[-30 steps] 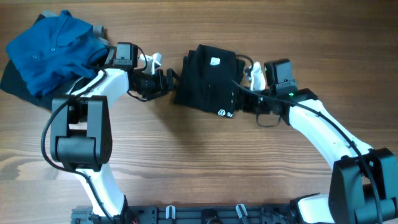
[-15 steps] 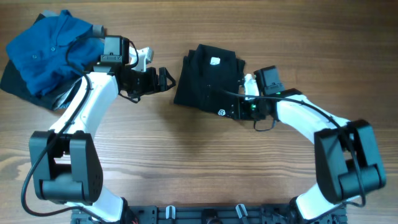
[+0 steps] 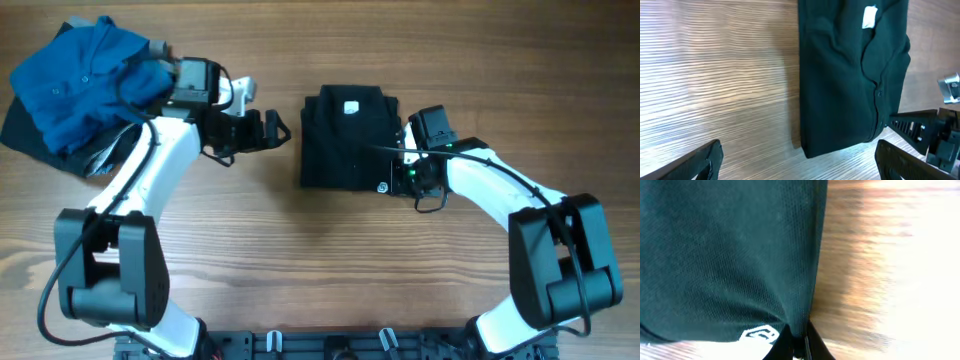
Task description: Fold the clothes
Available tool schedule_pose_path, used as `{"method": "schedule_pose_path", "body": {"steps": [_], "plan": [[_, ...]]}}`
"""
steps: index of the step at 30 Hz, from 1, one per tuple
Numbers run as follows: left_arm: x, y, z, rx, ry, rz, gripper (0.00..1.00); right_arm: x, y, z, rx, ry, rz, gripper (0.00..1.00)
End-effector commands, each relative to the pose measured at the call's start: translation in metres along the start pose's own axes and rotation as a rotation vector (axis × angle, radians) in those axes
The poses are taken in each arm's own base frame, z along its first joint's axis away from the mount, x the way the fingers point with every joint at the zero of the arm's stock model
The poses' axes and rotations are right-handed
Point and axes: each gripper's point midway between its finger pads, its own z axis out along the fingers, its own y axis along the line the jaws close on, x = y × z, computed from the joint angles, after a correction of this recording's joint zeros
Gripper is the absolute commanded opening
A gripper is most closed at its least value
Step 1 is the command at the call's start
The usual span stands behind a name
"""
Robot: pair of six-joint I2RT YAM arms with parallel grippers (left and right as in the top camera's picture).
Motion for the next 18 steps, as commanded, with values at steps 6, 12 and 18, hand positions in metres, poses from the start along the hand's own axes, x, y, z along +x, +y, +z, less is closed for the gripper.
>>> {"method": "schedule_pose_path", "body": {"steps": [6,12,18], "plan": [[-0.011,0.0,0.03,0.06,-0.019,-0.147,1.0,-0.019,-0.033,-0.08,0.199,-0.25,-0.001,0.58],[-0.005,-0.005,0.055,0.17,0.042,-0.15,1.0,-0.041,0.036,-0.094,-0.177,-0.338,-0.043,0.06],[0.018,-0.011,0.081,0.21,0.134,-0.107,1.0,-0.029,0.016,0.007,-0.15,-0.112,0.054,0.04]]}}
